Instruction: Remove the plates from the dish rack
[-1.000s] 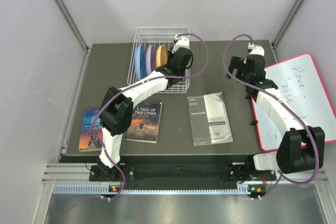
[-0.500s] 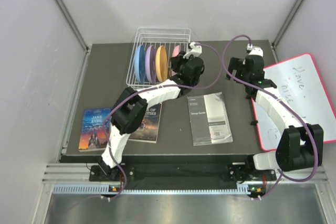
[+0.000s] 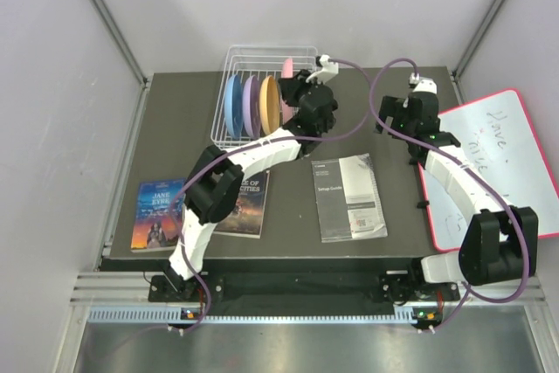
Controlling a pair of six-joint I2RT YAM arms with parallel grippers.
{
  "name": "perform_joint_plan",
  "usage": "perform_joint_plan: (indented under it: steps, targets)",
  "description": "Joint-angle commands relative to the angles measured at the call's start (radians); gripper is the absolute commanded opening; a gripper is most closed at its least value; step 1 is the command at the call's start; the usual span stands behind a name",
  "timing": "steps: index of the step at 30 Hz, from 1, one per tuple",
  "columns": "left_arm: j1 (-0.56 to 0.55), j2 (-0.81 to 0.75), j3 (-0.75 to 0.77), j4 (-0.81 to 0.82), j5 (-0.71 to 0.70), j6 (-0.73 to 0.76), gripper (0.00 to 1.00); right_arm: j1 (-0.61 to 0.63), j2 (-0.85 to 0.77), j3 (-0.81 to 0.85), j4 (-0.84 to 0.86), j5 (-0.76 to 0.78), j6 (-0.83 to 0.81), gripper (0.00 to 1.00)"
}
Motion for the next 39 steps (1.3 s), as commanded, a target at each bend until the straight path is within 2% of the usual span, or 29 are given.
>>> perform_joint_plan:
  steps: [1,4,6,9,11,13,14,15,17,20,24,29,32,34,37,38,39]
  targets:
    - [0.001,-0.147,0.104,-0.218,0.041,-0.162,0.00,0.008,-0.032,0.006,0.067,-0.062,0.013,1.00]
    - [0.002,-0.206,0.135,-0.445,0.135,-0.354,0.00,0.008,-0.052,-0.003,0.095,-0.112,0.020,1.00]
    - [0.002,-0.243,0.140,-0.520,0.182,-0.444,0.00,0.006,-0.066,-0.009,0.125,-0.139,0.031,1.00]
    - [0.012,-0.276,0.157,-0.695,0.334,-0.575,0.00,0.008,-0.077,0.000,0.165,-0.204,0.053,1.00]
    - [0.027,-0.312,0.135,-0.774,0.512,-0.656,0.00,0.006,-0.086,0.009,0.194,-0.270,0.077,1.00]
    - [0.076,-0.343,0.053,-0.778,0.685,-0.776,0.00,-0.004,-0.083,0.007,0.271,-0.354,0.137,1.00]
    - [0.094,-0.380,0.013,-0.728,0.865,-0.839,0.00,-0.009,-0.074,0.004,0.300,-0.394,0.163,1.00]
    - [0.125,-0.397,-0.026,-0.692,0.926,-0.873,0.00,-0.015,-0.067,0.004,0.361,-0.467,0.186,1.00]
    - [0.154,-0.433,-0.125,-0.632,1.087,-0.929,0.00,-0.020,-0.035,0.004,0.412,-0.520,0.252,1.00]
    - [0.191,-0.421,-0.146,-0.601,1.209,-1.020,0.00,-0.020,0.012,0.004,0.499,-0.592,0.316,0.98]
    - [0.196,-0.414,-0.158,-0.551,1.267,-1.052,0.00,-0.020,0.067,0.006,0.553,-0.609,0.358,0.96]
    - [0.216,-0.417,-0.172,-0.503,1.336,-1.095,0.00,-0.018,0.112,0.001,0.536,-0.593,0.341,0.95]
    - [0.242,-0.420,-0.190,-0.473,1.378,-1.123,0.00,-0.020,0.129,-0.005,0.535,-0.580,0.335,0.89]
    - [0.249,-0.427,-0.213,-0.456,1.393,-1.134,0.00,-0.020,0.134,-0.012,0.535,-0.569,0.330,0.81]
    - [0.271,-0.441,-0.244,-0.430,1.390,-1.152,0.00,-0.023,0.117,-0.034,0.538,-0.551,0.324,0.59]
    - [0.278,-0.446,-0.248,-0.428,1.382,-1.152,0.00,-0.023,0.108,-0.042,0.539,-0.541,0.321,0.48]
    - [0.283,-0.449,-0.259,-0.430,1.373,-1.149,0.00,-0.027,0.100,-0.048,0.535,-0.517,0.313,0.47]
